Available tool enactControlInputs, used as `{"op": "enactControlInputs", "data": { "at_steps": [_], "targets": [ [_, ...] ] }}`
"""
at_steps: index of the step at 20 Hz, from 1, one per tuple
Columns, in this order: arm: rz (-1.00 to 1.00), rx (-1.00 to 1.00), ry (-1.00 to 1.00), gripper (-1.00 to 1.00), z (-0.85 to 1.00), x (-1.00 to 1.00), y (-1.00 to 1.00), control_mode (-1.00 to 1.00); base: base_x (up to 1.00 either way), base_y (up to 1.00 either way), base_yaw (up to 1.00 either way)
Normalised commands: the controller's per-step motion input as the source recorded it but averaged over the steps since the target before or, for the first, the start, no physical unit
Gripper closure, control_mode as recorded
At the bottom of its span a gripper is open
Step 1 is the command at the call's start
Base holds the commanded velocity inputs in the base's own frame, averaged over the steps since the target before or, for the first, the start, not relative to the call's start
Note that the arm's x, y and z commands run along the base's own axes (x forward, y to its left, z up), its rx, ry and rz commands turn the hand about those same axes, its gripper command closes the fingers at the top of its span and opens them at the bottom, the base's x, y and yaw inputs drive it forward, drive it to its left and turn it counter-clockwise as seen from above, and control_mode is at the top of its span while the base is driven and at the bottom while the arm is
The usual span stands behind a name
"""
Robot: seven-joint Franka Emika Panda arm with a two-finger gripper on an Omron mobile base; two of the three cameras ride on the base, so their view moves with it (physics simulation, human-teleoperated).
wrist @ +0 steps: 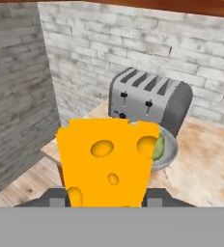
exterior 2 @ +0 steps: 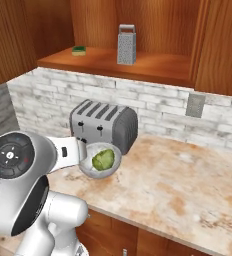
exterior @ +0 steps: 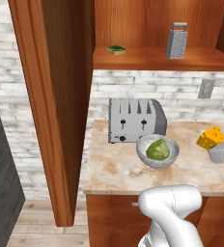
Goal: Pick the cheese from the fridge and the cheese grater from the cabinet and place them next to the salad bowl.
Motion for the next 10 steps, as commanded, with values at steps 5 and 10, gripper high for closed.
{"op": "enactControlInputs", "data": {
  "at_steps": [5, 10],
  "targets": [
    [-0.05, 0.02, 0.06, 1.00, 0.00, 0.10, -0.31, -1.00, 0.00, 0.00, 0.00],
    [-0.10, 0.01, 0.05, 1.00, -0.01, 0.22, -0.53, -1.00, 0.00, 0.00, 0.00]
  ]
}}
